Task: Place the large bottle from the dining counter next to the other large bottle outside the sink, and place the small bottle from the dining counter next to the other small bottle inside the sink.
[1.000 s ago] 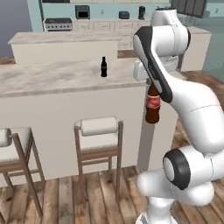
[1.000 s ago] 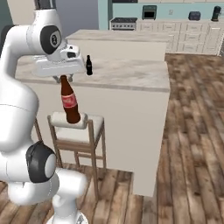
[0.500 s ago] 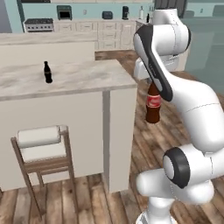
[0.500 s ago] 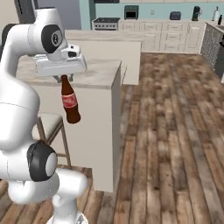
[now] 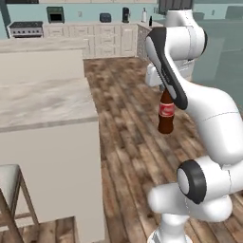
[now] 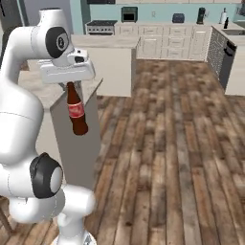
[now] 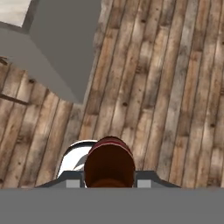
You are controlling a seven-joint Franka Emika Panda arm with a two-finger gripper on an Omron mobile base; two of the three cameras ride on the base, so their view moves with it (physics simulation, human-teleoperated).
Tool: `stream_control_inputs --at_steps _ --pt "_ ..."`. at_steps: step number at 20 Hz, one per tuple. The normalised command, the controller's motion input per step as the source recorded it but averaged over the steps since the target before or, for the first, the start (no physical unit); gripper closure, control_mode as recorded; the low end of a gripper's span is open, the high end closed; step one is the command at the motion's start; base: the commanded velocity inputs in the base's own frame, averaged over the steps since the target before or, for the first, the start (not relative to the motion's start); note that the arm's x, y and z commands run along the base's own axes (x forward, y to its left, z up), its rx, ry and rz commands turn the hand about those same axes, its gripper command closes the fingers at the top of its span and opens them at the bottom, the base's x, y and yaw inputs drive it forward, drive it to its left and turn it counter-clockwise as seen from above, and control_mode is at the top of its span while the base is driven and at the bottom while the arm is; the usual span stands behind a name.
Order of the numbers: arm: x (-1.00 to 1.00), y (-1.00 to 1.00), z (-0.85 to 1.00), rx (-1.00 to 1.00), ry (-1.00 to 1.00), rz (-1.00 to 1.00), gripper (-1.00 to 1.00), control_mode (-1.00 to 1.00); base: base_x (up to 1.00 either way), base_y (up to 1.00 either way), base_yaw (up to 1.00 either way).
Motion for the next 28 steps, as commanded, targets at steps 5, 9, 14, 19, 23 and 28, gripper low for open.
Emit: stream_control_inputs --at_steps 5,9,14,19,23,28 --pt "0.0 0.0 0.0 0.0 0.0 0.0 1.0 1.0 0.93 -1.0 0.0" --pt "0.0 0.0 0.0 0.0 0.0 0.0 1.0 1.0 0.93 -1.0 0.0" --pt "0.0 0.0 0.0 0.0 0.0 0.0 1.0 1.0 1.0 -1.0 0.0" --pt "0.0 0.0 0.0 0.0 0.0 0.0 1.0 1.0 1.0 -0.84 0.0" --pt "0.0 0.0 0.0 0.0 0.0 0.0 1.0 1.0 1.0 -0.34 0.0" --pt "0.0 0.0 0.0 0.0 0.0 0.0 1.0 1.0 1.0 -0.05 0.0"
